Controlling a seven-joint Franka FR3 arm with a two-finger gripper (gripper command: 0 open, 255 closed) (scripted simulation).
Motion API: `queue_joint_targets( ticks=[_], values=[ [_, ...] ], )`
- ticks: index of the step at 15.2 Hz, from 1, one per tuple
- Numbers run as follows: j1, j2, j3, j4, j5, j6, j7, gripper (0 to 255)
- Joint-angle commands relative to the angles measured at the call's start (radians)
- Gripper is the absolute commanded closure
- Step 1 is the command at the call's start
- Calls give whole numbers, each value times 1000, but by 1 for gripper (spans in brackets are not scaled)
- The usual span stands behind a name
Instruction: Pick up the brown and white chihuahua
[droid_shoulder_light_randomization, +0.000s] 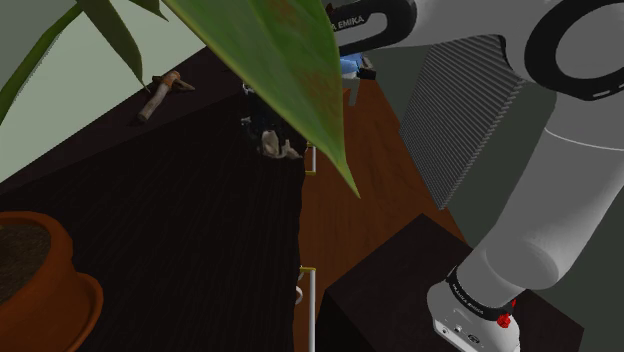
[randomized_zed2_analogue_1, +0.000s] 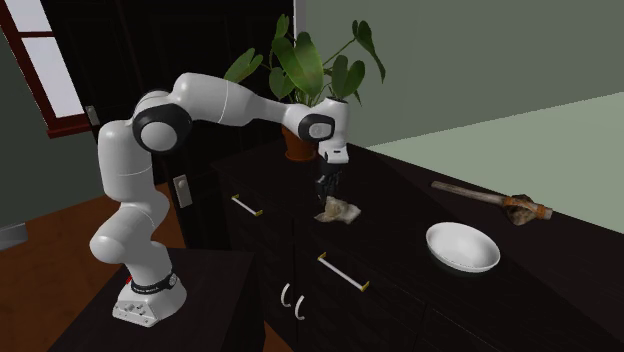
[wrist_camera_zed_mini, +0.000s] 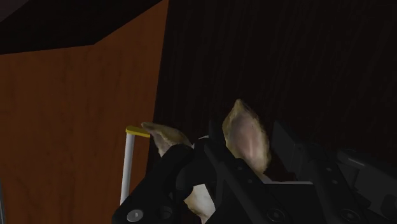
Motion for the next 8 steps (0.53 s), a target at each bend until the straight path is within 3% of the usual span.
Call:
queue_joint_targets(
  ticks=[1,8],
  values=[
    [1,-3,1,26,2,-28,-2,255],
    [1,-13,3,83,9,-94,-8,255]
  ],
)
